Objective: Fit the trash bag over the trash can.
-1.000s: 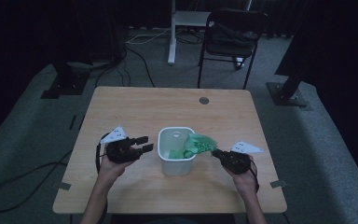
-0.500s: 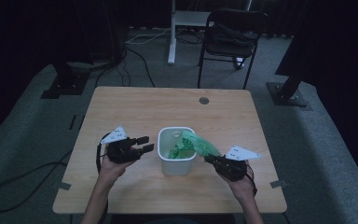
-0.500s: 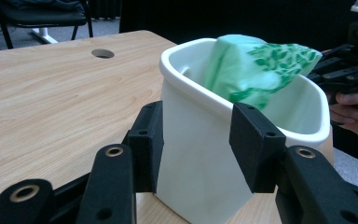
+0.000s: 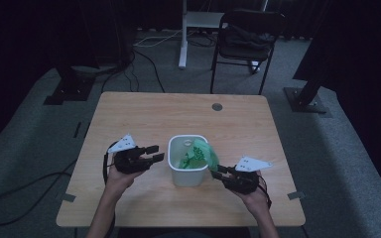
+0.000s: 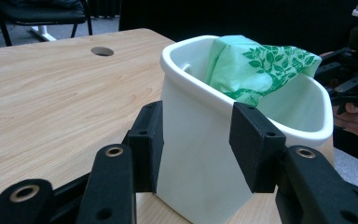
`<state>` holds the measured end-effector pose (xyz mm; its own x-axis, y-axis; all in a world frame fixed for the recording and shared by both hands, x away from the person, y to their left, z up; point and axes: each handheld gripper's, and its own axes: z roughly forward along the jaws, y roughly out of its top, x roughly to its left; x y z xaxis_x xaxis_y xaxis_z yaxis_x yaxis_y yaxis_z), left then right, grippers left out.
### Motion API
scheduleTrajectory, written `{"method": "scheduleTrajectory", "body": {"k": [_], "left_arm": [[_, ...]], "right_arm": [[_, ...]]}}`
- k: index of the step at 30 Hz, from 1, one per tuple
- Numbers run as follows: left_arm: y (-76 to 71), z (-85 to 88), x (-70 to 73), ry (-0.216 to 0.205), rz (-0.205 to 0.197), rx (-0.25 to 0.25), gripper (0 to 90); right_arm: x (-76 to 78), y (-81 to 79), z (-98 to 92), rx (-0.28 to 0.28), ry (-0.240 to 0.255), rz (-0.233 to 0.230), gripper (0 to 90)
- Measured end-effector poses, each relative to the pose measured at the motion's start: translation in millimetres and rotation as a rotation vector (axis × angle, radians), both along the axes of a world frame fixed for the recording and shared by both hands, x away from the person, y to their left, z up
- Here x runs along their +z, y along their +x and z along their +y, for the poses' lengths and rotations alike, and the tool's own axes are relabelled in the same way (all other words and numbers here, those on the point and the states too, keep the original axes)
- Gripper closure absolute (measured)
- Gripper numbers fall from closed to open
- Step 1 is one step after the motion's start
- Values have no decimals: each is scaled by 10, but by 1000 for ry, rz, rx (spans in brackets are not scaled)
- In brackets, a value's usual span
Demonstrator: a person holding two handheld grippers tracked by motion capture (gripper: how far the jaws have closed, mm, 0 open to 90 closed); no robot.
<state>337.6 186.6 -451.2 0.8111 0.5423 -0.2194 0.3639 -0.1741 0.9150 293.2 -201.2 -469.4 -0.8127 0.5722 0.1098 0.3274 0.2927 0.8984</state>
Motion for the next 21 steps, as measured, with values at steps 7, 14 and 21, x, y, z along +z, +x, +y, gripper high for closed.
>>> {"method": "scheduleTrajectory", "body": {"k": [7, 14, 21], "left_arm": [[-9, 16, 6, -4, -2, 3, 558], [-4, 18, -3, -4, 1, 5, 558], [-6, 26, -7, -6, 2, 9, 558]], "right_arm": [[47, -16, -178, 7, 52, -13, 608], [86, -12, -369, -53, 96, -20, 604], [15, 31, -375, -102, 65, -4, 625]]}}
